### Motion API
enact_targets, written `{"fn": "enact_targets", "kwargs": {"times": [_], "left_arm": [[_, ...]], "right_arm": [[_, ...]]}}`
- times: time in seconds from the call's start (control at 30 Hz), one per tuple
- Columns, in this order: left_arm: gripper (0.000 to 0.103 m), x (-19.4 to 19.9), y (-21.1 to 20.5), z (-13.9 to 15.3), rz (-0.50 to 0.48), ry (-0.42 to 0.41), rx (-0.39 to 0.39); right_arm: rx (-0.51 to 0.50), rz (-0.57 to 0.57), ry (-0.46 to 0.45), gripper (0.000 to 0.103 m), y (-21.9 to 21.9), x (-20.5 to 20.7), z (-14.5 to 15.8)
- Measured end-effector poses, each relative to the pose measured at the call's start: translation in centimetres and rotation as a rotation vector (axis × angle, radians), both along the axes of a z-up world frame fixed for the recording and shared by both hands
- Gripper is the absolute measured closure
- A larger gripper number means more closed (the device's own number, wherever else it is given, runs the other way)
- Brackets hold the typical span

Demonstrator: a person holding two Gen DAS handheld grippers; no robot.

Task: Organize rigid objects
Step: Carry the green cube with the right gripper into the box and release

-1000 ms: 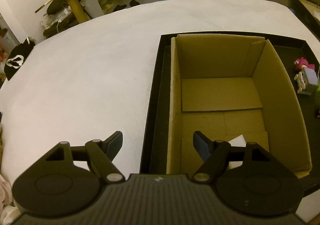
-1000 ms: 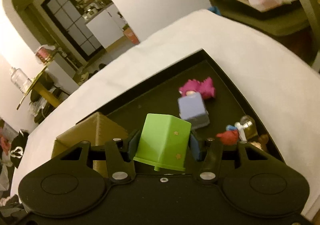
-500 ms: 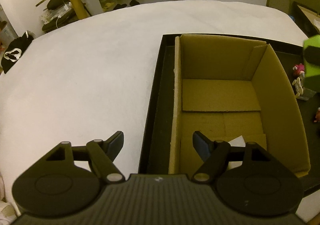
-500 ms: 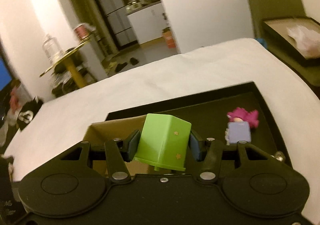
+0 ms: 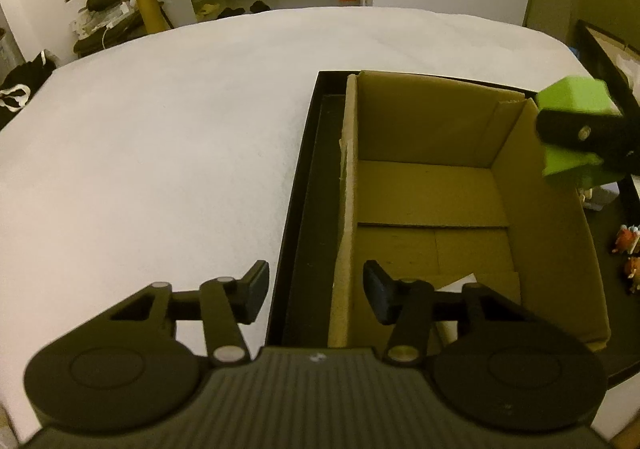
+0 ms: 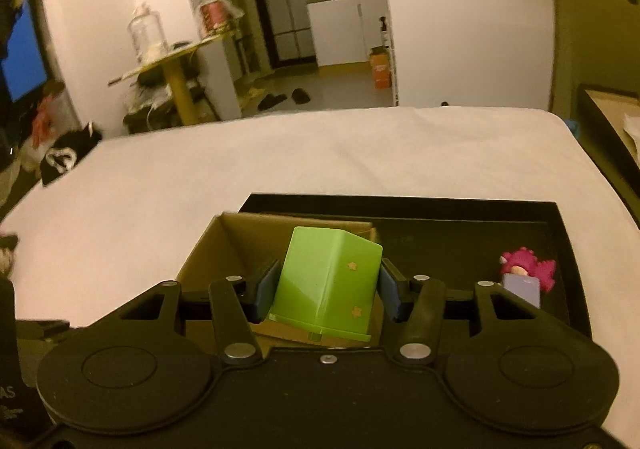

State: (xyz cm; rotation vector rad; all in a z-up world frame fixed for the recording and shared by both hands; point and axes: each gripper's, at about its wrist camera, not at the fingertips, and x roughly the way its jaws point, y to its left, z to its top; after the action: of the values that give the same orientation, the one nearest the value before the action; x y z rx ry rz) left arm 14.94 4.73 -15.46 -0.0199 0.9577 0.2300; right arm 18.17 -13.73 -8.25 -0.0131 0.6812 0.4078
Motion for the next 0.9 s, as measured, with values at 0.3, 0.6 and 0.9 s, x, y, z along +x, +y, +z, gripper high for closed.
{"fn": "enact_targets", "kwargs": {"times": [0.3,0.6,0.9], "left_arm": [[0.073,-0.1,0.6,-0.2,-0.006,-0.009,-0.054],[0.092,-0.3,0.4,-0.3,-0.040,-0.023,-0.094],[0.094,-0.5,0.5,-0.2,-0.034,-0.028,-0.097]], "right_arm": [[-0.182,0.119,0.009,0.051,3.6,-0.5,-0.7],[-0.250,0.158,-0.020,0.051,5.4,-1.4,-0.8],[-0.267,0.192,-0.025,0.048,5.4,-1.7,-0.2]]}}
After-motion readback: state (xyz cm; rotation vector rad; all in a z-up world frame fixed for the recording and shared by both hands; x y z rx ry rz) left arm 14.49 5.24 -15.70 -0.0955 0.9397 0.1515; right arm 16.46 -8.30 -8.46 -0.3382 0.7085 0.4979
